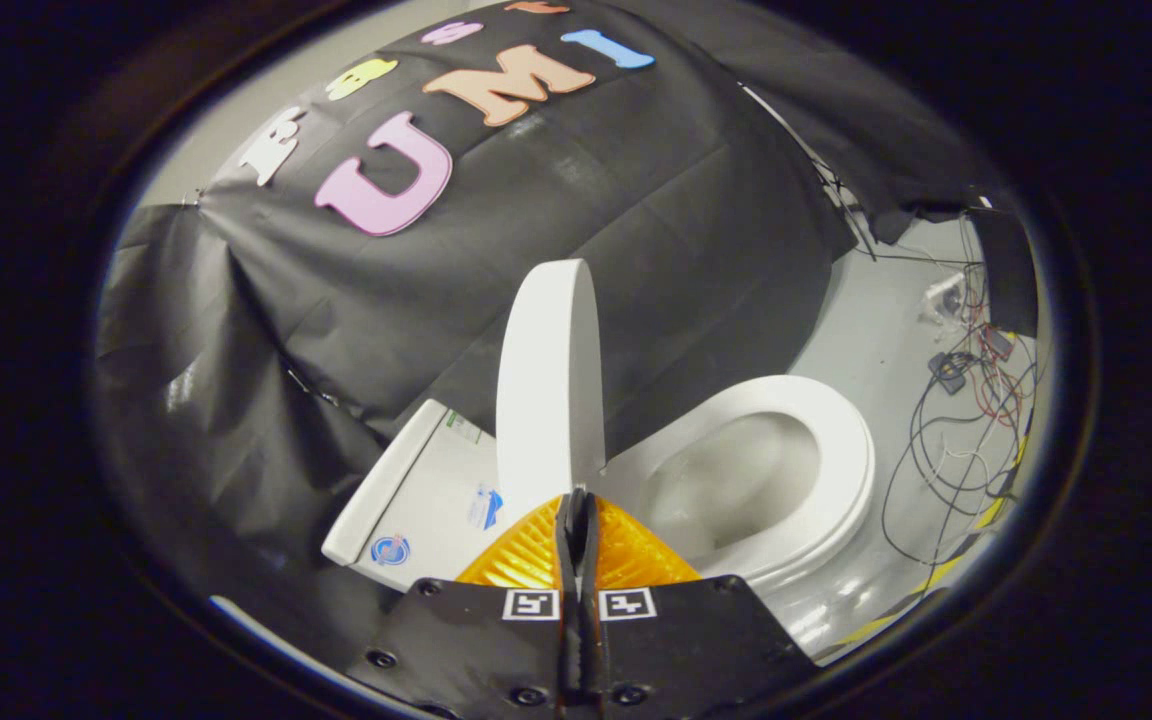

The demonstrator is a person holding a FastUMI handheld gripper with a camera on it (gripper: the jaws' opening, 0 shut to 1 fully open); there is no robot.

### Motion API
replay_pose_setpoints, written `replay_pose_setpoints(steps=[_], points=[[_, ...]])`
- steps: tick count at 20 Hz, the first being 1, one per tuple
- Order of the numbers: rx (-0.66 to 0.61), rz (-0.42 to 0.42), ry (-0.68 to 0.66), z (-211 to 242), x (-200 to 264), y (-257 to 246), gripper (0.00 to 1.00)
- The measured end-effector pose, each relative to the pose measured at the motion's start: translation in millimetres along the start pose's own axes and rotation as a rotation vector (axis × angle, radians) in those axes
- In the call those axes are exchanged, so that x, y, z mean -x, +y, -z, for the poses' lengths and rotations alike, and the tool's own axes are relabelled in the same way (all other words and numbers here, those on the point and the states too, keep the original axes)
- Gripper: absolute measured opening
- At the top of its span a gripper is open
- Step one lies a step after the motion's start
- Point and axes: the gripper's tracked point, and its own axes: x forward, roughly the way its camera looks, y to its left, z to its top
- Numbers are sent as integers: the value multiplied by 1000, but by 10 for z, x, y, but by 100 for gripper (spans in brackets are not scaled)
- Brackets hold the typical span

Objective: Open the toilet lid.

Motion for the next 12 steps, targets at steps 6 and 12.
replay_pose_setpoints(steps=[6, 12], points=[[2, -23, -3, -7, -17, 115, 0], [34, -35, -1, -5, -32, 274, 0]])
